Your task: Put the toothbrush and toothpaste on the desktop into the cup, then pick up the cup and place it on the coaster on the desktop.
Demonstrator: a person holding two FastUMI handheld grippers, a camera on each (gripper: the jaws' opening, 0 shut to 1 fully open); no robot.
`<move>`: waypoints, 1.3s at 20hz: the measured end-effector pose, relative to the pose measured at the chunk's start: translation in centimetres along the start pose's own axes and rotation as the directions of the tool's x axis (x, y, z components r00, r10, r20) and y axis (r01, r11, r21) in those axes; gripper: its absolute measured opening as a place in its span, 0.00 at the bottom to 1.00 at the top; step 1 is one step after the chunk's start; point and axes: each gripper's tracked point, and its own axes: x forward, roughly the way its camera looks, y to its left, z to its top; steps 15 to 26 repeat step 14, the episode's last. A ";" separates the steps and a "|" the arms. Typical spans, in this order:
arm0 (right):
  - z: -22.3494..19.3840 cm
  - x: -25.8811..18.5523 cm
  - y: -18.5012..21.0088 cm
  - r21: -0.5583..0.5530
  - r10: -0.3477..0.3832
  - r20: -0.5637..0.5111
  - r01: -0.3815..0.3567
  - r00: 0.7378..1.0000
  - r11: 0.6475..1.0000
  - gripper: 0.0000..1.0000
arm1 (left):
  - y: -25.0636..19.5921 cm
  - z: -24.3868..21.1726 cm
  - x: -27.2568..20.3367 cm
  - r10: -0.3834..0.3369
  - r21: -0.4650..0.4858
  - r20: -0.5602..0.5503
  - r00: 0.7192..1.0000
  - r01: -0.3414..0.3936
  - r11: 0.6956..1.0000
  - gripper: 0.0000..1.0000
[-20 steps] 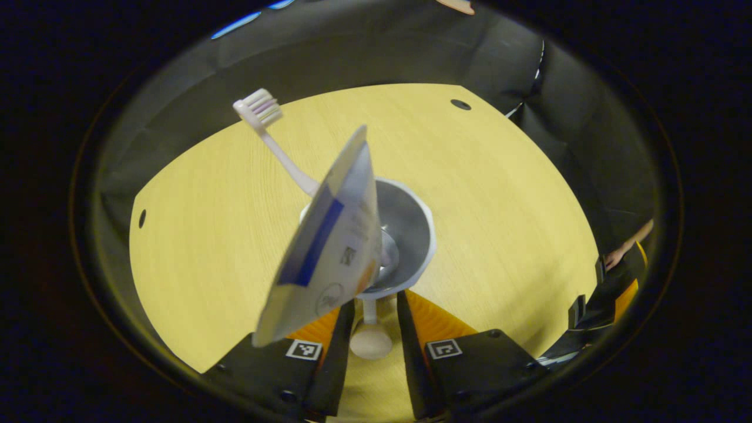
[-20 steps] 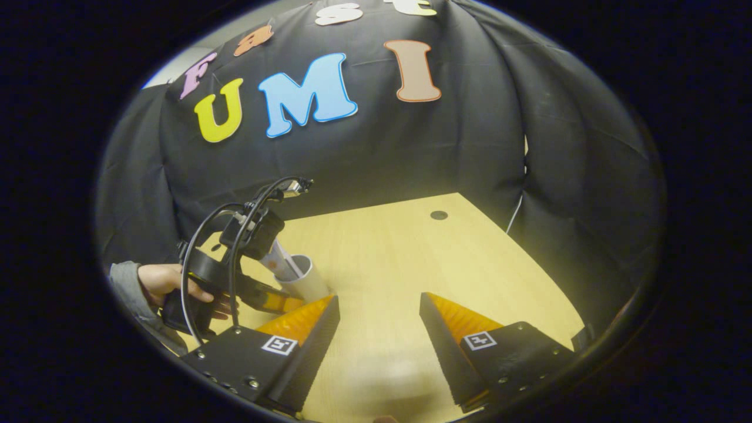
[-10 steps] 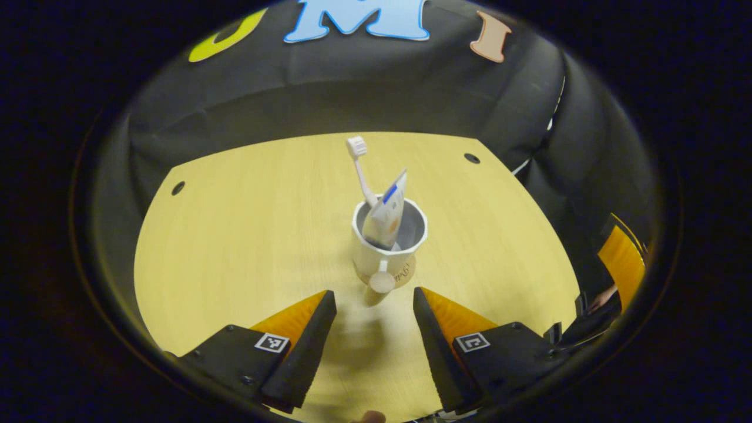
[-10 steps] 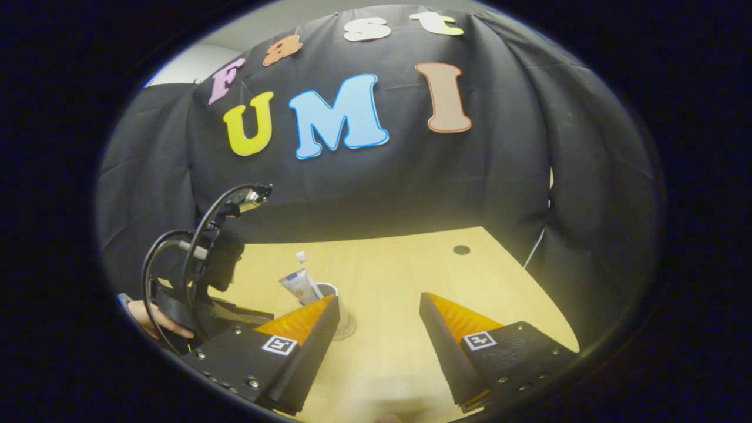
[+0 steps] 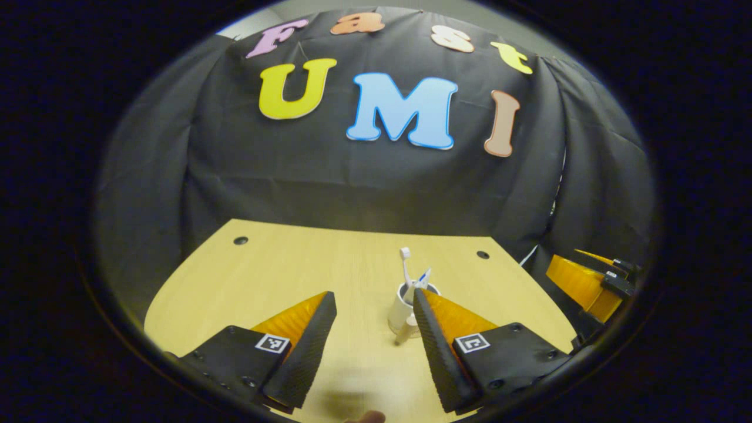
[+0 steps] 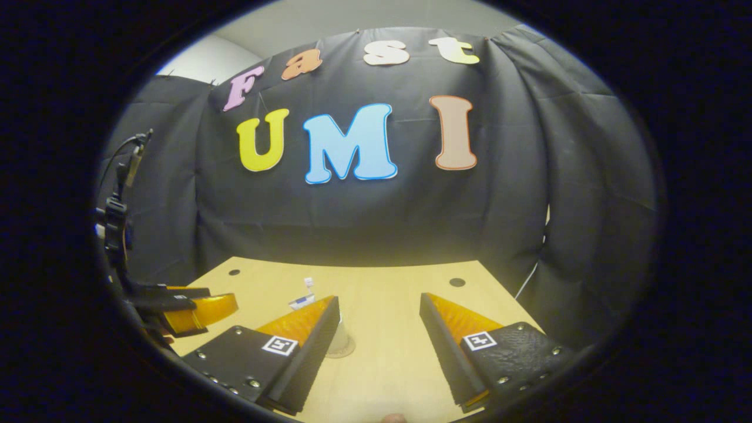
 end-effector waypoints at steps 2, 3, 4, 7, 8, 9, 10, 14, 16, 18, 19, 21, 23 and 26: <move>0.3 -1.0 0.6 -0.015 0.003 0.026 -0.003 1.000 1.000 0.87 | -0.4 1.1 0.1 -0.011 0.053 0.105 0.994 0.005 0.999 0.91; 0.5 -1.3 0.7 -0.017 0.007 0.035 -0.006 0.999 1.000 0.87 | -0.8 1.5 0.1 -0.010 0.055 0.129 0.992 0.003 0.999 0.94; 0.6 -1.5 0.7 -0.016 -0.001 0.045 0.002 0.999 1.000 0.87 | -0.9 2.1 -0.3 -0.020 0.059 0.149 0.989 0.012 0.998 0.97; 0.6 -1.7 1.7 -0.001 -0.021 0.070 0.021 0.997 1.000 0.90 | -0.7 3.4 -0.7 -0.027 0.069 0.194 0.981 0.014 0.997 0.97; 0.9 -1.7 2.0 -0.002 -0.025 0.075 0.026 0.997 1.000 0.90 | 0.0 3.9 -1.1 -0.025 0.070 0.207 0.978 0.011 0.998 0.97; 1.1 -1.7 2.4 -0.005 -0.029 0.080 0.030 0.996 1.000 0.90 | 0.5 4.3 -1.5 -0.018 0.072 0.214 0.977 0.002 0.997 0.97; 1.5 -1.7 3.0 -0.007 -0.033 0.085 0.034 0.996 0.999 0.90 | 0.9 4.7 -1.8 -0.017 0.076 0.216 0.976 0.001 0.997 0.98; 3.6 -1.2 4.8 -0.051 -0.039 0.146 0.047 0.988 0.998 0.90 | 1.7 6.0 -2.0 -0.041 0.070 0.250 0.967 0.024 0.997 0.98; 3.6 -1.2 4.8 -0.051 -0.039 0.146 0.047 0.988 0.998 0.90 | 1.7 6.0 -2.0 -0.041 0.070 0.250 0.967 0.024 0.997 0.98; 3.6 -1.2 4.8 -0.051 -0.039 0.146 0.047 0.988 0.998 0.90 | 1.7 6.0 -2.0 -0.041 0.070 0.250 0.967 0.024 0.997 0.98; 3.6 -1.2 4.8 -0.051 -0.039 0.146 0.047 0.988 0.998 0.90 | 1.7 6.0 -2.0 -0.041 0.070 0.250 0.967 0.024 0.997 0.98; 3.6 -1.2 4.8 -0.051 -0.039 0.146 0.047 0.988 0.998 0.90 | 1.7 6.0 -2.0 -0.041 0.070 0.250 0.967 0.024 0.997 0.98; 3.6 -1.2 4.8 -0.051 -0.039 0.146 0.047 0.988 0.998 0.90 | 1.7 6.0 -2.0 -0.041 0.070 0.250 0.967 0.024 0.997 0.98; 3.6 -1.2 4.8 -0.051 -0.039 0.146 0.047 0.988 0.998 0.90 | 1.7 6.0 -2.0 -0.041 0.070 0.250 0.967 0.024 0.997 0.98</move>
